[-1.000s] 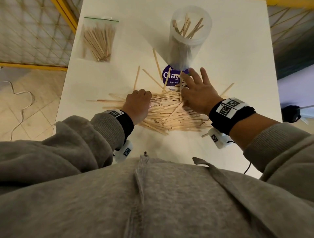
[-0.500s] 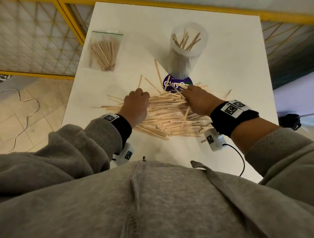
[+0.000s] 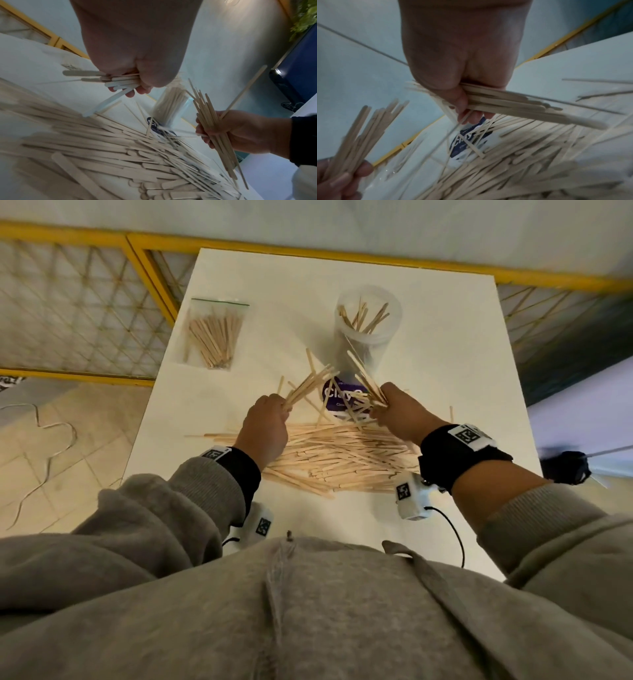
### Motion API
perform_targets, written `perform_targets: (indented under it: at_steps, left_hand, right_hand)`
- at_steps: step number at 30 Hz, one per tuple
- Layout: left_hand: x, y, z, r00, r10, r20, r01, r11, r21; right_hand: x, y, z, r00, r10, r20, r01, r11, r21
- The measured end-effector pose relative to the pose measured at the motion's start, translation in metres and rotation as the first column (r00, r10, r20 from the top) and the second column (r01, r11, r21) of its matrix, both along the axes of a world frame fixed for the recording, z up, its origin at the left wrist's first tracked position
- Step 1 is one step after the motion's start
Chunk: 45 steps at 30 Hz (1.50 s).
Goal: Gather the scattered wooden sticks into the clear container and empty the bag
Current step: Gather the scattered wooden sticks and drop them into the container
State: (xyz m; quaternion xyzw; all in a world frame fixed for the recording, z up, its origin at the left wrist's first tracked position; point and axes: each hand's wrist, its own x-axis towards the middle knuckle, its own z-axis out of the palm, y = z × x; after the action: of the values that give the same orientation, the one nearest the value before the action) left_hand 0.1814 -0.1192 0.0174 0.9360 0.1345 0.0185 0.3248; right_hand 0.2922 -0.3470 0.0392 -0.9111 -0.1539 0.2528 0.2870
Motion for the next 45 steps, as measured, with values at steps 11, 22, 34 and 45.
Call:
perform_targets:
  at_steps: [11,22,34,45]
  left_hand:
    - [0.019,-0.053,0.01,0.993,-0.04,-0.11,-0.019,0.871,-0.491]
    - [0.025,-0.056,0.01,0.988,0.132,-0.08,-0.152,0.752,-0.641]
    - [0.014,-0.04,0.022,0.979,-0.148,-0.138,0.013,0.726,-0.687]
    - [0.005,-0.018,0.036,0.995,0.01,-0.104,-0.089,0.603,-0.793]
  right_hand:
    - [-0.03,0.059,-0.003,0.913,-0.318,-0.255,0.406,0.758,0.51]
    - [-0.056,0.095,-0.003,0.886,-0.245,-0.393,0.448,0.667,0.595]
    - [-0.043,0.113,-0.005,0.84,-0.482,-0.251,0.543,0.728,0.419]
    - [-0.031,0.109,0.01,0.826,-0.505,-0.251,0.559,0.67,0.489]
